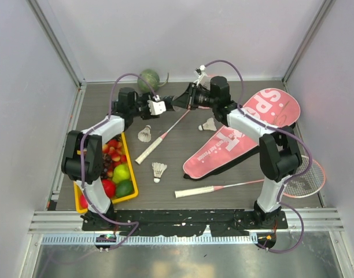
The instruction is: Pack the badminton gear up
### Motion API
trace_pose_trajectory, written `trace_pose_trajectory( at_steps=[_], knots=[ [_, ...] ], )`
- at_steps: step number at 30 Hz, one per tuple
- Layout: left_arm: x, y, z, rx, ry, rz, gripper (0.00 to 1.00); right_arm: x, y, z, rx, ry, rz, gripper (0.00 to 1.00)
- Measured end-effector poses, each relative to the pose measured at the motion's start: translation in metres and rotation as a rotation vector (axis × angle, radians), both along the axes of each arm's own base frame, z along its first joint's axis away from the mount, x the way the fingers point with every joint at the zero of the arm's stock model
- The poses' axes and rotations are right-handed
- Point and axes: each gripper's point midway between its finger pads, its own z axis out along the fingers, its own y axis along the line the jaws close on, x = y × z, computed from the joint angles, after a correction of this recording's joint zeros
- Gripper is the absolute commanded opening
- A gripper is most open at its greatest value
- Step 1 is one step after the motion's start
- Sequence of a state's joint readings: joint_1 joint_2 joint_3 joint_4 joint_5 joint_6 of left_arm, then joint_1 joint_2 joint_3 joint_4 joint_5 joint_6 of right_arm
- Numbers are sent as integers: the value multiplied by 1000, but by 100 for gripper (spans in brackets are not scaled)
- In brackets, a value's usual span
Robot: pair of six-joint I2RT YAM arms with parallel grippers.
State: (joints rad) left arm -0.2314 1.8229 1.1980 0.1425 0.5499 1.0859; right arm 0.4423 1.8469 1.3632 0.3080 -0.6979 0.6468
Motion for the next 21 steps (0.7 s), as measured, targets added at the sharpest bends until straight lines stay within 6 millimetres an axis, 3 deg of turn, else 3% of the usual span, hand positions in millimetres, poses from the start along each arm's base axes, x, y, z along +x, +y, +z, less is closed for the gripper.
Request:
trace_pose_trajectory(
  at_steps=[3,5,12,16,21],
  knots=[
    [-9,0,17,-30,5,39,0,-4,-8,17,21,17,-13,39],
    [-17,2,42,-60,-18,62,0,-6,-16,32,41,11,-27,51],
    [-66,7,149,-204,-129,112,0,-27,-70,106,53,-133,-139,56],
    [-106,6,194,-301,-85,120,0,-67,-101,136,37,-238,-192,54],
    [-157,-1,220,-377,62,119,0,-125,-128,173,21,-395,-239,54]
  ],
)
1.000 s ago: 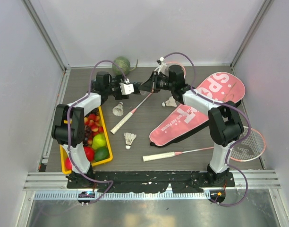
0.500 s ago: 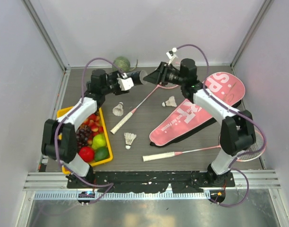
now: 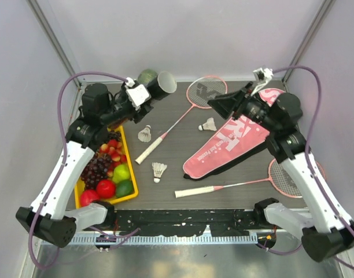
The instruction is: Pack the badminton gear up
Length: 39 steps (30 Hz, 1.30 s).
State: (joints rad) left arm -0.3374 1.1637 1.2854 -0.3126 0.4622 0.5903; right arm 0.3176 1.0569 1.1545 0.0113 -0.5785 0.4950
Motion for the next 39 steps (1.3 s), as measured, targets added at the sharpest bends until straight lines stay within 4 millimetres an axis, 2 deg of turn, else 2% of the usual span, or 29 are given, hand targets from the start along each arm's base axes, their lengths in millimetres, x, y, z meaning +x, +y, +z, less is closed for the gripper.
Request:
trace_pose_trajectory(
  at_steps=[3,5,7,10,13,17,22,26,32,39],
  knots=[
    [-32,-3,6,-58,159,-15,0,-31,-13,14,-14,-68,-28,54],
    [-50,-4,5,-98,271,-15,0,-45,-18,14,-32,-86,-34,55],
    [-69,-6,-5,-135,388,-24,0,-58,-17,10,-51,-97,-24,57],
    [-106,-14,-26,-201,589,-77,0,-74,-9,0,-89,-106,26,59],
    [-137,-22,-42,-243,751,-123,0,-81,3,-10,-127,-91,81,58],
    [-167,-28,-63,-266,916,-151,0,-85,21,-18,-164,-56,150,54],
    [-185,-38,-83,-236,1047,-177,0,-82,44,-28,-188,-12,217,55],
    [-198,-45,-102,-184,1122,-192,0,-83,48,-32,-193,1,244,57],
    [-203,-51,-114,-158,1163,-191,0,-88,57,-35,-191,3,319,57],
    [-204,-55,-125,-142,1188,-193,0,-90,77,-52,-201,43,443,54]
  ],
)
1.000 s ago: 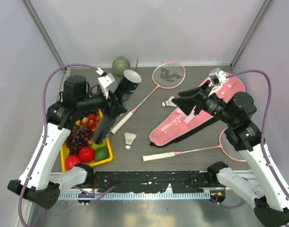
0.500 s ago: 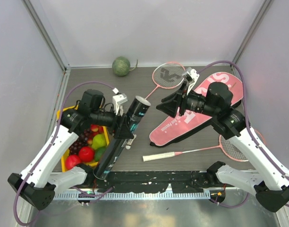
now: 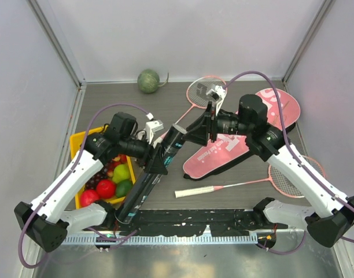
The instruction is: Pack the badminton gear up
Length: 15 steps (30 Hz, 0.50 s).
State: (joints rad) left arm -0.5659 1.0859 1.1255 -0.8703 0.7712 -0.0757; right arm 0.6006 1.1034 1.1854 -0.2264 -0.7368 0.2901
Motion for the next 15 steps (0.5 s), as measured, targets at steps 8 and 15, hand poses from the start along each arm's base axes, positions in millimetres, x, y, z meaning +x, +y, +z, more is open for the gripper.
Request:
trace_pose_trajectory(
  at_steps=[8,15],
  knots=[
    [1,-3,-14,20,42,-9,0,-2,12,-6,7,9,83,44],
    [0,-4,-12,7,38,-18,0,1,18,-10,9,13,108,6]
  ],
)
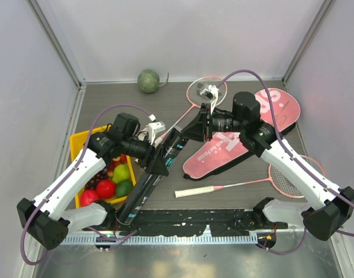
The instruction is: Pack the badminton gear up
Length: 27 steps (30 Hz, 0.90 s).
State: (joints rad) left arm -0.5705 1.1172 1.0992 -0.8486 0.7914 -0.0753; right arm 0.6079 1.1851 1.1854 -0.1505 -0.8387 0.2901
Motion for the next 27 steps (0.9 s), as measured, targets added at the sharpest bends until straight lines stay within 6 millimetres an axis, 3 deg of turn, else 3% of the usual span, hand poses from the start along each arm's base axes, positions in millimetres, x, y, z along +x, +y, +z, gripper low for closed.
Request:
trace_pose_trajectory(
  at_steps=[11,17,27],
  knots=[
    [7,-2,-3,-26,-77,-2,0,12,-12,1,12,53,-32,5],
    [6,0,3,-75,-173,13,0,4,-12,9,43,82,15,5],
    [17,-1,9,-93,-277,18,0,10,-22,14,64,131,4,5]
  ],
)
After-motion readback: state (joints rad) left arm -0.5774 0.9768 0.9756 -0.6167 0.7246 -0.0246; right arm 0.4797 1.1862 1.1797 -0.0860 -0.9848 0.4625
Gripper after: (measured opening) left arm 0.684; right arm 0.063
